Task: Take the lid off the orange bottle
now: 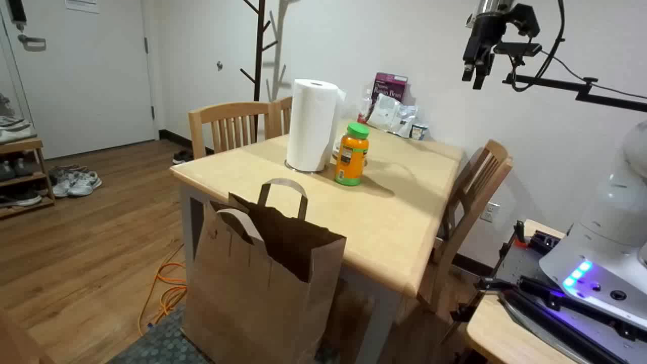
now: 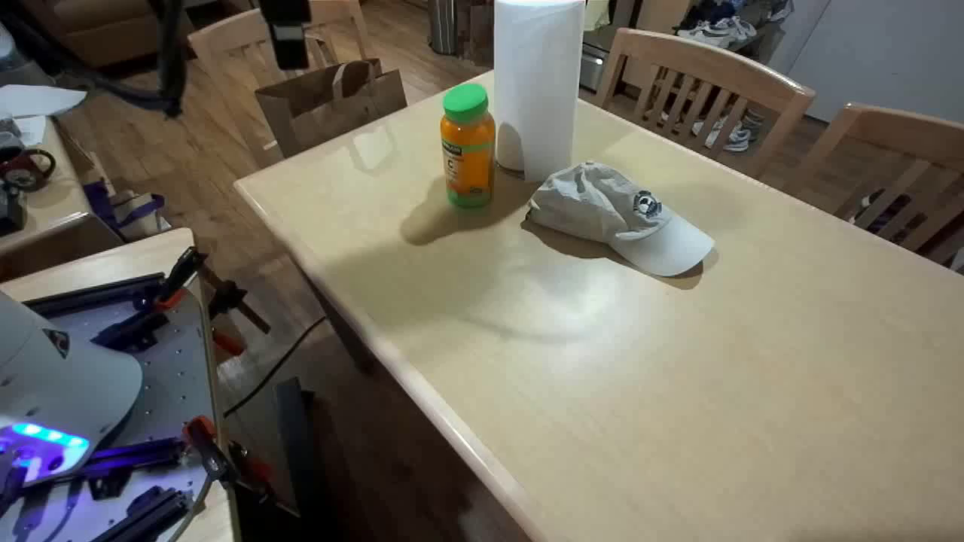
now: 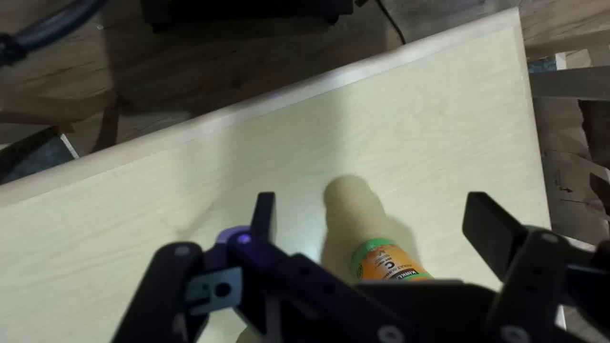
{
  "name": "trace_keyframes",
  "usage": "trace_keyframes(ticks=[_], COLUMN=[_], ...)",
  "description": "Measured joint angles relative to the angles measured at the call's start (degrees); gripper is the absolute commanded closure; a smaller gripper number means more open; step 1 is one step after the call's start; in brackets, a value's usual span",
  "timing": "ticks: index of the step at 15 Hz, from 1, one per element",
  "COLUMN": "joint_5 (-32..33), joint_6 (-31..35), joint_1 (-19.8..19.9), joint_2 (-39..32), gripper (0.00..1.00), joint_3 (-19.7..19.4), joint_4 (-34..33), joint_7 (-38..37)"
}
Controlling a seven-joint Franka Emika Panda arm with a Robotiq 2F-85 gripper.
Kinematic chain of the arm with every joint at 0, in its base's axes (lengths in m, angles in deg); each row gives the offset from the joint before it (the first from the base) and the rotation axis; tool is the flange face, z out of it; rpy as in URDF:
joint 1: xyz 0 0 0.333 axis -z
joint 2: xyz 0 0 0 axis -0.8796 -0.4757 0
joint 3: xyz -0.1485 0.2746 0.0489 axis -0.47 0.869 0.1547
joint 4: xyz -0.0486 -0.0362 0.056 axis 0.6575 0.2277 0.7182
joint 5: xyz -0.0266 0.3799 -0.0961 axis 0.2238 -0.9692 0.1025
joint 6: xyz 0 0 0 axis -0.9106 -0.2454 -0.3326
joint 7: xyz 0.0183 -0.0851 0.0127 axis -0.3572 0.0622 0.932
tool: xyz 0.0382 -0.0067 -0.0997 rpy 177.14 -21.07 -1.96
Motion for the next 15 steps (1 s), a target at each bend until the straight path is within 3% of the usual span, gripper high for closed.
trace_keyframes(ticks=[5,8,15], joint_5=[0.0,1.4,7.2], joint_6=[0.0,2.2,21.8], joint_1=[0.1,0.1,-1.8], joint_2=[-0.1,-1.8,-11.7], gripper=[0.0,0.0,0.0], joint_3=[0.3,2.3,9.0], joint_4=[0.0,0.1,-0.2], joint_7=[0.0,0.4,2.6])
